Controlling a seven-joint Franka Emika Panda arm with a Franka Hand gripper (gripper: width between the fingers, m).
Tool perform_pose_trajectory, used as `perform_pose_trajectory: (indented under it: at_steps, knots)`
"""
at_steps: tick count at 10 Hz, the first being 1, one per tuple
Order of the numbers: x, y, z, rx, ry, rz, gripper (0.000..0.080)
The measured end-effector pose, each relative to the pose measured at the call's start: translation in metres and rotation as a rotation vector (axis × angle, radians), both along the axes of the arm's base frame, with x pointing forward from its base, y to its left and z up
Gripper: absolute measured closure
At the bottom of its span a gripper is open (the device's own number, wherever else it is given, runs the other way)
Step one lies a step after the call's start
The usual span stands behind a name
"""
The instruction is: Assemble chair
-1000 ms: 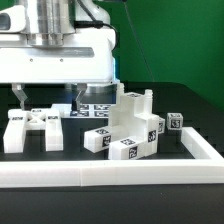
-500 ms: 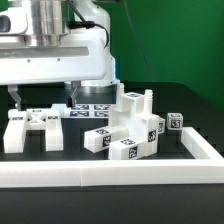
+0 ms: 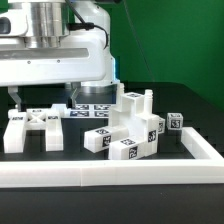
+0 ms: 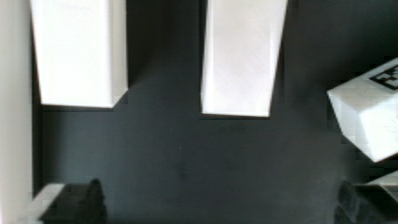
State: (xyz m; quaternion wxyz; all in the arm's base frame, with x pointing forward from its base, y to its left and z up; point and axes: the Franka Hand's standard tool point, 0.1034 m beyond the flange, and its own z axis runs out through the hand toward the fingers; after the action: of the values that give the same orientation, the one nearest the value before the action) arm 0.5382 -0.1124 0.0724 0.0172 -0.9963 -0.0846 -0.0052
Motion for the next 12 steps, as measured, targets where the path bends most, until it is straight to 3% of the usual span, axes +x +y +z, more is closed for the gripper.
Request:
perform_pose_trajectory:
  at_steps: [4, 7, 12]
  knots:
    - [-0.031, 0.002, -0.020, -0.021, -0.002, -0.004, 0.0150]
    - [-0.035, 0.000, -0.038, -0.042, -0.006, -0.005, 0.0150]
    - [-0.039, 0.013, -0.055, -0.046, 0.011, 0.000, 0.0150]
